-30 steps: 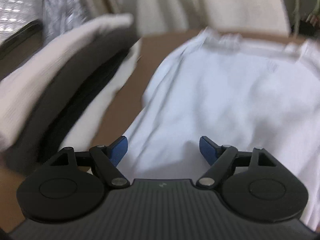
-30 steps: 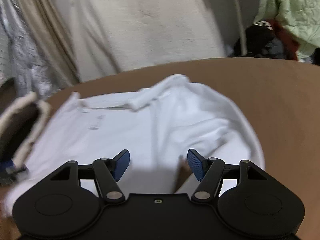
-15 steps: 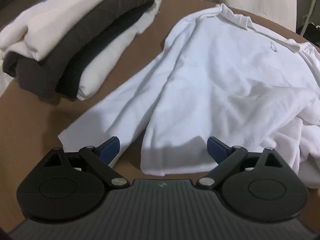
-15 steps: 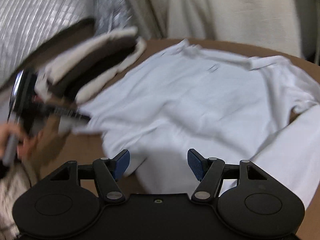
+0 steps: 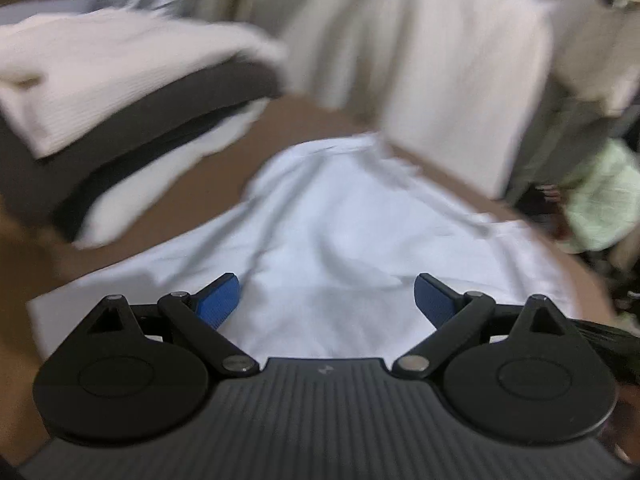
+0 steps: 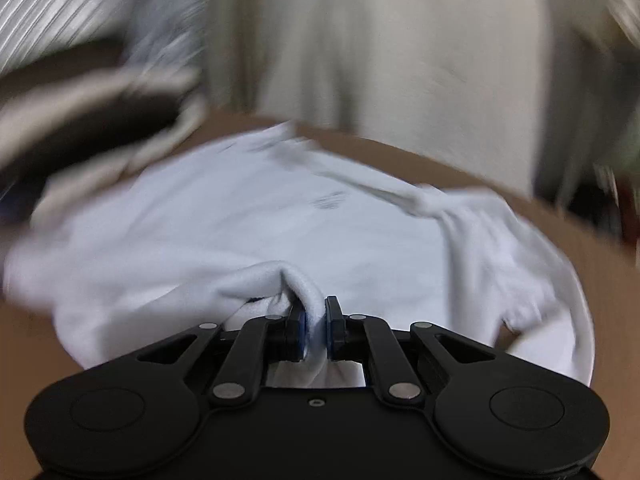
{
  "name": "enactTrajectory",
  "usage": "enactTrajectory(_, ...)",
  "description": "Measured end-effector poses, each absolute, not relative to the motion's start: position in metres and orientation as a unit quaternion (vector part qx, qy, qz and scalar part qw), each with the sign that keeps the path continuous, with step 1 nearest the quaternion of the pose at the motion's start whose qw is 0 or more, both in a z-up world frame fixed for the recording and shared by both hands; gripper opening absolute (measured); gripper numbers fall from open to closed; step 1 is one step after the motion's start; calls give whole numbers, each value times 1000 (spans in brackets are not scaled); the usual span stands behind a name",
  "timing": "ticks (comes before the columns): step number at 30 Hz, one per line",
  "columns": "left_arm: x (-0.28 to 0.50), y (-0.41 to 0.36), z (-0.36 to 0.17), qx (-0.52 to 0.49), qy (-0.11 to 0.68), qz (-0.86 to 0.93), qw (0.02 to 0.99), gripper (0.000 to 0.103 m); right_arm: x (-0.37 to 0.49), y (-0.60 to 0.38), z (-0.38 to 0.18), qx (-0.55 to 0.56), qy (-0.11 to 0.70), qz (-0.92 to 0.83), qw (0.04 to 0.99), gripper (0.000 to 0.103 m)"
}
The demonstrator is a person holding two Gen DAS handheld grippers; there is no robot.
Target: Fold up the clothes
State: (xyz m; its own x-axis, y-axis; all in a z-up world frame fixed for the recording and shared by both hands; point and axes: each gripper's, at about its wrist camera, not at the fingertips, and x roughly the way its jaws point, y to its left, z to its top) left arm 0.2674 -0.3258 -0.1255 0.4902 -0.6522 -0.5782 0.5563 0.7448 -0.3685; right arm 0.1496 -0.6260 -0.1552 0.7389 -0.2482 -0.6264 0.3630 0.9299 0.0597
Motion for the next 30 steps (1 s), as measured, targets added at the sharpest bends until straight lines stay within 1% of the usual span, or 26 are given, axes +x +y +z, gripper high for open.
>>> enactTrajectory(2,260,-339,-126,-45,366,-398,840,95,148,-651,-164,130,330,-192,915,10)
enactTrajectory(5,247,-371,-141,19,384,-437,813,95,144,-675,-181,202,347,-205,892,10)
enactTrajectory(10,229,-430,-177,147,379,-440,801,96,128,-703,-194,347,322,-181,862,11)
enactTrajectory(11,226,-441,-186,173,379,-438,796,101,126,-707,-199,371,317,-177,855,11)
enactTrajectory(12,221,-451,-196,212,379,-434,789,103,124,-709,-201,389,312,-172,849,11)
enactTrajectory(14,208,-468,-215,304,356,-404,786,103,122,-708,-203,404,308,-155,847,13)
enactTrajectory(15,207,-467,-213,303,343,-398,795,101,126,-702,-200,391,317,-129,854,13)
enactTrajectory(16,206,-464,-210,300,332,-392,804,65,129,-696,-197,382,327,-99,859,12)
enactTrajectory(17,210,-459,-202,291,333,-383,811,17,131,-690,-194,379,335,-68,860,12)
enactTrajectory(18,217,-451,-191,282,337,-364,821,13,130,-686,-190,383,335,-42,860,12)
enactTrajectory(21,246,-412,-153,181,342,-323,864,13,110,-672,-163,377,306,27,874,12)
enactTrajectory(22,257,-407,-151,155,342,-316,871,15,102,-668,-154,365,296,44,881,12)
enactTrajectory(24,280,-396,-147,103,341,-302,884,32,99,-665,-144,330,295,48,895,11)
enactTrajectory(25,291,-393,-147,82,340,-295,889,51,106,-666,-147,314,308,25,897,12)
enactTrajectory(26,297,-396,-153,87,342,-288,890,56,115,-667,-153,300,325,-4,897,11)
enactTrajectory(28,304,-402,-165,109,340,-277,892,60,131,-670,-169,273,355,-67,892,13)
enactTrajectory(29,304,-403,-168,117,336,-273,894,67,137,-672,-180,262,367,-102,886,20)
enactTrajectory(30,302,-403,-170,124,331,-270,896,70,141,-674,-189,257,375,-133,881,26)
